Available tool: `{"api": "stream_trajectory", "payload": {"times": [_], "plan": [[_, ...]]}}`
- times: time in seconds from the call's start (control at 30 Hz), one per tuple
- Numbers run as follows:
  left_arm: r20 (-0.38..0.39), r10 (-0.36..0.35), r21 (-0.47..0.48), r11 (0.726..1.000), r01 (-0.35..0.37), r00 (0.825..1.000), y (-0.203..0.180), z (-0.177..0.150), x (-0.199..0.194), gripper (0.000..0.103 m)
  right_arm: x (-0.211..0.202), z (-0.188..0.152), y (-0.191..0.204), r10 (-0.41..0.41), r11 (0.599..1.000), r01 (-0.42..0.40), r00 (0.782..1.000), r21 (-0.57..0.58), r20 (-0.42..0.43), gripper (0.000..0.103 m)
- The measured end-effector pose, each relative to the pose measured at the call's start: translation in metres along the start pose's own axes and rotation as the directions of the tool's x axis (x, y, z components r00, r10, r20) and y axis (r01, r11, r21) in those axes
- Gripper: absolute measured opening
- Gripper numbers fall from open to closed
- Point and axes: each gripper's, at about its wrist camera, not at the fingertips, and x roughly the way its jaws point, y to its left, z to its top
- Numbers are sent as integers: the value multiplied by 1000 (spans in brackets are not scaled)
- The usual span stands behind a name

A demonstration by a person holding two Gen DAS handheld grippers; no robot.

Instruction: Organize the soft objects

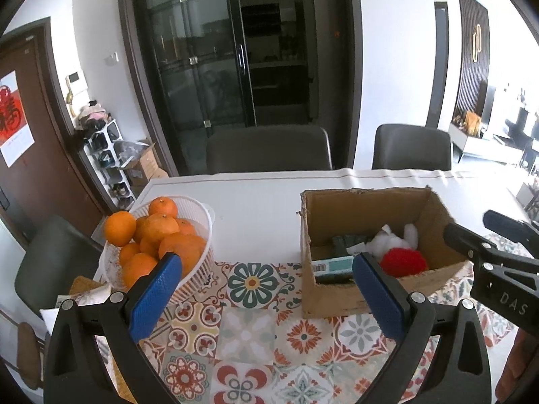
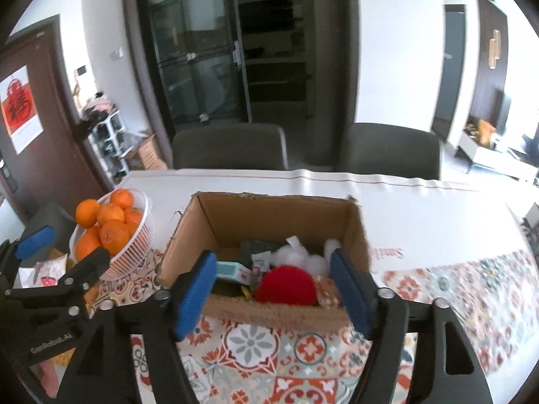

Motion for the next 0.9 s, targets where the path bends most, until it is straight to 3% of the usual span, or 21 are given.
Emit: {"api": "stream_trajectory", "payload": {"times": [0.27,0.63,0.9], "plan": [[87,-15,20,1000,13,996,6,-22,-63,103,-70,-33,6,-78,996,76,995,37,67,88],[143,-75,64,996,67,987,5,-69,-137,103,-146,-88,12,-129,990,120,985,74,117,90],[159,-80,46,996,73,984,1,-100,-180,103,-187,-117,9,-112,993,104,984,61,139,90]]}}
